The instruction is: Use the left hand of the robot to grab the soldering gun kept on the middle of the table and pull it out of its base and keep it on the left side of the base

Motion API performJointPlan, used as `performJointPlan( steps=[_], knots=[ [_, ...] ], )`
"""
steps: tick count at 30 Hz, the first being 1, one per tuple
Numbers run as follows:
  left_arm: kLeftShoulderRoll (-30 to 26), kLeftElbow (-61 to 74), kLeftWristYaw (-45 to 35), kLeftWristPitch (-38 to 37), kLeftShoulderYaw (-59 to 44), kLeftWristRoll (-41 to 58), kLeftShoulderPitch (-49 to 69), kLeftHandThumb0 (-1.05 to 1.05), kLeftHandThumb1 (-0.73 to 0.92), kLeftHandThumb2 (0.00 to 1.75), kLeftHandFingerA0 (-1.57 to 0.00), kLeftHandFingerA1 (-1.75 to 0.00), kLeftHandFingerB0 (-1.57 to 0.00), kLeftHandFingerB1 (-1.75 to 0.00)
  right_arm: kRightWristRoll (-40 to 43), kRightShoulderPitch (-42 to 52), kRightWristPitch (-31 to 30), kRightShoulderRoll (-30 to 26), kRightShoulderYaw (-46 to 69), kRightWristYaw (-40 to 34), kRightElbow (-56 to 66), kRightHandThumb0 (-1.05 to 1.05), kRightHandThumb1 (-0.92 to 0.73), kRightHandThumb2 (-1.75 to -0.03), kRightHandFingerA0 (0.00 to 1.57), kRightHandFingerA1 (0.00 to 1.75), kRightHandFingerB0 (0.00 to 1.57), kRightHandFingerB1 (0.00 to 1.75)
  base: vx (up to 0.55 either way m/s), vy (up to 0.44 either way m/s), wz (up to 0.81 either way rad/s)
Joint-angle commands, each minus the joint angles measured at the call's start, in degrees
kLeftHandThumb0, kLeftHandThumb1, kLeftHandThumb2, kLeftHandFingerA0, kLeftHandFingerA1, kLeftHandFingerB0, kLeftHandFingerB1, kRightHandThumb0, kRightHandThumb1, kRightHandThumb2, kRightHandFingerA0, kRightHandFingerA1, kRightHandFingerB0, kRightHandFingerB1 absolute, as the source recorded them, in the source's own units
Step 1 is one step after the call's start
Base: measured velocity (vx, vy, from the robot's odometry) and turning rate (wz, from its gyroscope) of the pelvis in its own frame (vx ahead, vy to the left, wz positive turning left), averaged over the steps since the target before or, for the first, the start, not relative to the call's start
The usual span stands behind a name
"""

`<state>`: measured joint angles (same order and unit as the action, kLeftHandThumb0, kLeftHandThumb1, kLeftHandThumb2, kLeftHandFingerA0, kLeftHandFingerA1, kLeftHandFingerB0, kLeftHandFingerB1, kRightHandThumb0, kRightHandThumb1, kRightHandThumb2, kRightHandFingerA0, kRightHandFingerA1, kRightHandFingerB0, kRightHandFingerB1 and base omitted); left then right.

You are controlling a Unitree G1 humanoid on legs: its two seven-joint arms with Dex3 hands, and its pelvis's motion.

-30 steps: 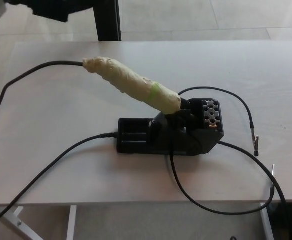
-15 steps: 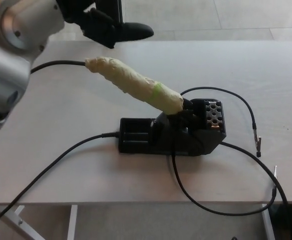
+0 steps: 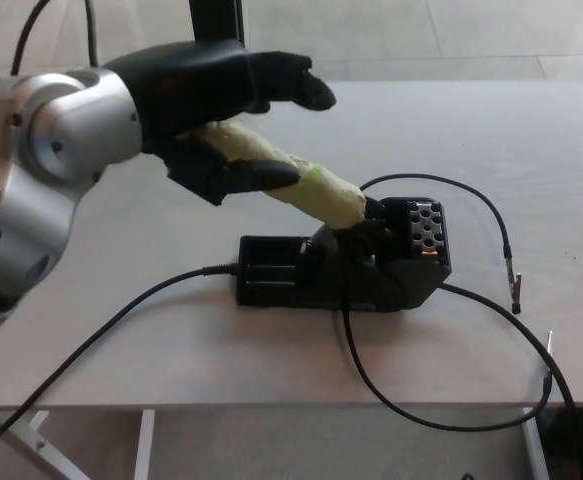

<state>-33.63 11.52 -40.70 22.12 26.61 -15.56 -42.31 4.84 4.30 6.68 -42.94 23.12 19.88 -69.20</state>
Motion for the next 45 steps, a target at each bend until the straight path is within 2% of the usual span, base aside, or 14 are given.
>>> performJointPlan(
  steps=[1,2,3,6,8,11,12,22,25,30,35,38,41,45],
  knots=[
    [-3.7,0.1,-4.9,1.3,1.7,-3.6,1.3,-0.91,0.92,0.78,-0.10,-0.55,-0.08,-0.38,0.4,0.1,0.8,-1.8,-0.1,-0.2,0.5,-0.51,-0.67,-0.60,0.32,0.56,0.28,0.33,0.00,0.000,0.00],
    [-5.1,-0.8,-4.6,-1.1,2.9,-6.2,0.9,-0.91,0.81,1.22,-0.09,-0.55,-0.06,-0.45,0.3,0.0,0.8,-1.8,-0.3,-0.2,0.5,-0.51,-0.67,-0.60,0.32,0.55,0.28,0.32,0.00,0.000,0.00],
    [-5.8,-1.2,-4.6,-1.7,3.6,-7.4,0.6,-0.92,0.92,0.77,-0.06,-0.46,-0.14,-0.35,-0.2,-0.2,1.0,-1.8,-0.7,-0.5,0.2,-0.52,-0.66,-0.60,0.32,0.54,0.28,0.32,0.00,0.000,0.00],
    [-6.5,-1.4,-4.6,-2.6,4.0,-8.2,0.4,-0.93,0.92,0.81,-0.07,-0.46,-0.13,-0.36,-0.6,-0.4,0.8,-1.9,-1.2,-1.0,0.0,-0.51,-0.67,-0.61,0.33,0.53,0.28,0.31,0.00,0.000,0.00],
    [-7.5,-1.6,-4.2,-4.3,4.9,-10.3,0.7,-0.37,0.47,1.11,-0.02,-0.53,0.00,-0.50,-0.1,-0.2,0.5,-1.9,-1.0,-0.6,0.3,-0.51,-0.66,-0.60,0.33,0.55,0.29,0.32,0.00,0.000,0.00],
    [-7.9,-1.9,-4.3,-5.5,5.5,-12.1,0.5,-0.37,0.48,1.12,-0.02,-0.53,0.00,-0.49,-0.6,-0.3,0.7,-2.1,-1.6,-0.9,0.1,-0.52,-0.67,-0.61,0.31,0.54,0.28,0.32,0.00,0.000,0.00],
    [-7.8,-2.8,-3.0,-7.3,6.0,-13.3,0.6,-0.86,0.92,0.74,-0.08,-0.45,-0.18,-0.36,-1.2,-0.2,1.1,-2.2,-2.2,-1.3,0.2,-0.51,-0.68,-0.61,0.31,0.53,0.29,0.32,0.00,0.000,0.00],
    [-4.2,-5.1,5.0,-14.3,2.3,-14.5,3.9,-0.78,0.89,0.67,-0.40,-0.57,-0.31,-0.43,-0.1,-0.7,1.1,-2.1,-1.6,-1.7,0.1,-0.50,-0.66,-0.60,0.35,0.55,0.35,0.33,0.00,0.000,0.00],
    [-0.9,-4.8,8.9,-14.6,-0.5,-13.2,7.0,-0.66,0.64,1.01,-1.11,-1.05,-0.32,-0.56,0.3,-0.5,1.6,-1.9,-1.1,-2.4,0.4,-0.49,-0.67,-0.60,0.39,0.57,0.37,0.35,0.00,0.000,0.00],
    [3.7,-5.6,19.5,-23.1,-5.0,-11.7,12.2,-0.35,0.83,0.66,-0.89,-1.66,-0.40,-0.55,0.6,-0.7,1.8,-1.7,-0.7,-2.2,0.0,-0.48,-0.68,-0.60,0.47,0.58,0.39,0.35,0.00,0.000,0.00],
    [1.8,-8.3,21.6,-30.2,-4.2,-14.5,12.0,-0.03,0.53,1.00,-1.05,-1.59,-1.00,-0.96,1.5,-1.0,1.7,-1.6,0.3,-1.8,0.0,-0.52,-0.52,-0.89,0.48,0.65,0.38,0.53,0.00,0.000,0.00],
    [-0.3,-9.7,23.0,-33.5,-3.5,-16.1,13.0,-0.14,0.57,0.76,-0.95,-1.75,-0.77,-1.59,1.3,-1.3,1.5,-1.6,0.2,-2.4,-0.2,-0.52,-0.53,-0.89,0.50,0.65,0.40,0.53,0.00,0.000,0.00],
    [-2.1,-11.7,25.7,-37.0,-2.7,-18.5,13.3,-0.18,0.54,0.68,-1.00,-1.75,-0.86,-1.24,1.3,-1.2,1.7,-1.6,0.4,-2.5,-0.3,-0.51,-0.53,-0.89,0.51,0.66,0.41,0.54,0.00,0.000,0.00],
    [-4.9,-14.4,29.4,-41.0,-2.2,-21.5,12.9,-0.08,0.51,0.89,-0.97,-1.75,-0.72,-1.58,0.9,-1.0,2.3,-1.9,0.2,-2.3,-0.2,-0.51,-0.54,-0.90,0.49,0.66,0.39,0.53,0.00,0.000,0.00]
  ],
)
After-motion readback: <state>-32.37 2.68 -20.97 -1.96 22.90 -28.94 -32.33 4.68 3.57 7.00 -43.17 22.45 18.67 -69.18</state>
